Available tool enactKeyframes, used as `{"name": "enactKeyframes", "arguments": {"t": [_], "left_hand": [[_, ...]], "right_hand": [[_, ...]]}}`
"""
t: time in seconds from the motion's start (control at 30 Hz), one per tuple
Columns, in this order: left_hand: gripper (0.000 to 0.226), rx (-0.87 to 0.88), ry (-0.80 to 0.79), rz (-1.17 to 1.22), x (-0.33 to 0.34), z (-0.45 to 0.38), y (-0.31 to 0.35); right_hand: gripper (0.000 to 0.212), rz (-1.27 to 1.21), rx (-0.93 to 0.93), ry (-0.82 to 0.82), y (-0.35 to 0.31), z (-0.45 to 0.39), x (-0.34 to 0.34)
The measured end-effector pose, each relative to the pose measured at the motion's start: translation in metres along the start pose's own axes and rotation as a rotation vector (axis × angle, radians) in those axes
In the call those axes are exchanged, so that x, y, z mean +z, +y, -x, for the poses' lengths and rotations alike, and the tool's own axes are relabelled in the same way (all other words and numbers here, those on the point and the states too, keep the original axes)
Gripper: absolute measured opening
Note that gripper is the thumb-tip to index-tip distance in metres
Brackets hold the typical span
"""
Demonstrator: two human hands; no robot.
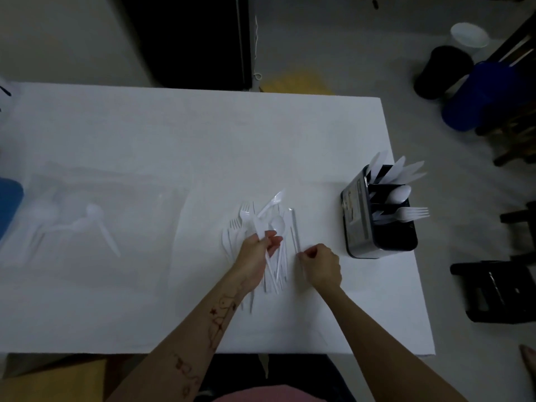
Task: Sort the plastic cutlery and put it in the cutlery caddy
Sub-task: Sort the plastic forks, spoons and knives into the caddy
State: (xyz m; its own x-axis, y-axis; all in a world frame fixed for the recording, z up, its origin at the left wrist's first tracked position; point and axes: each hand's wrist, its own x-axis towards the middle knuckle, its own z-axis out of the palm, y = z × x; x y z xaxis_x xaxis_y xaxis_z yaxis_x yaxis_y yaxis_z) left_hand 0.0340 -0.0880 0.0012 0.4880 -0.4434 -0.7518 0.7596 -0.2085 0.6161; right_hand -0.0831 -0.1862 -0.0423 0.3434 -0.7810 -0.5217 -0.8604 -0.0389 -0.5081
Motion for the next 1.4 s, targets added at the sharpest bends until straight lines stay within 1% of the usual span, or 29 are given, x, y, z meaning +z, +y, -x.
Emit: {"name": "enactKeyframes", "arguments": {"t": [0.1,0.2,0.3,0.37,0.43,0.5,0.57,0.6,0.67,0.77,0.87,0.93,0.97,1.07,1.2,1.23,1.3,1.33,1.4], "left_hand": [[0.021,0.020,-0.030,-0.081,0.004,0.005,0.001],[0.024,0.031,-0.012,-0.146,0.009,-0.001,-0.001],[0.033,0.023,-0.028,-0.156,0.013,-0.003,-0.001],[0.034,-0.018,-0.066,-0.103,0.015,-0.004,-0.003],[0.026,-0.035,-0.063,-0.024,0.014,-0.004,-0.003],[0.022,-0.014,-0.016,0.003,0.012,-0.004,-0.003],[0.023,0.021,0.016,-0.024,0.007,-0.002,-0.002],[0.025,0.040,0.022,-0.048,0.005,-0.002,-0.003],[0.028,0.071,0.036,-0.107,0.000,-0.001,-0.006],[0.029,0.060,0.058,-0.102,-0.003,0.000,-0.010],[0.024,0.018,0.046,-0.055,-0.006,0.001,-0.011],[0.023,0.023,0.017,-0.052,-0.005,0.002,-0.011],[0.023,0.034,0.005,-0.049,-0.004,0.003,-0.012],[0.022,0.065,0.003,-0.052,0.002,0.006,-0.010],[0.018,0.060,-0.010,0.012,0.006,0.007,-0.007],[0.018,0.062,-0.002,0.036,0.005,0.008,-0.007],[0.018,0.065,0.064,0.063,0.002,0.008,-0.005],[0.018,0.063,0.100,0.064,-0.002,0.007,-0.005],[0.017,0.053,0.139,0.050,-0.008,0.005,-0.003]], "right_hand": [[0.017,-0.144,-0.100,0.007,0.007,0.009,-0.003],[0.014,-0.292,-0.266,-0.069,0.006,0.025,-0.011],[0.006,-0.288,-0.416,-0.112,0.006,0.035,-0.012],[0.005,-0.272,-0.457,-0.126,0.006,0.037,-0.011],[0.007,-0.297,-0.441,-0.137,0.005,0.037,-0.009],[0.012,-0.291,-0.368,-0.049,0.003,0.033,-0.006],[0.013,-0.126,-0.263,0.096,0.006,0.023,0.000],[0.014,-0.022,-0.207,0.124,0.006,0.021,0.002],[0.017,0.090,-0.131,0.095,0.004,0.018,0.007],[0.013,0.172,-0.098,0.068,-0.003,0.018,0.006],[0.015,0.082,-0.052,0.088,-0.002,0.021,0.000],[0.016,-0.049,-0.078,0.116,0.001,0.025,-0.004],[0.015,-0.121,-0.126,0.103,0.003,0.028,-0.006],[0.008,-0.280,-0.294,-0.009,0.005,0.039,-0.009],[0.008,-0.247,-0.493,-0.100,0.002,0.051,-0.008],[0.010,-0.240,-0.495,-0.117,0.003,0.053,-0.006],[0.017,-0.281,-0.418,-0.120,0.002,0.051,-0.003],[0.020,-0.268,-0.366,-0.081,0.000,0.047,0.001],[0.021,-0.105,-0.284,0.029,-0.003,0.037,0.009]]}}
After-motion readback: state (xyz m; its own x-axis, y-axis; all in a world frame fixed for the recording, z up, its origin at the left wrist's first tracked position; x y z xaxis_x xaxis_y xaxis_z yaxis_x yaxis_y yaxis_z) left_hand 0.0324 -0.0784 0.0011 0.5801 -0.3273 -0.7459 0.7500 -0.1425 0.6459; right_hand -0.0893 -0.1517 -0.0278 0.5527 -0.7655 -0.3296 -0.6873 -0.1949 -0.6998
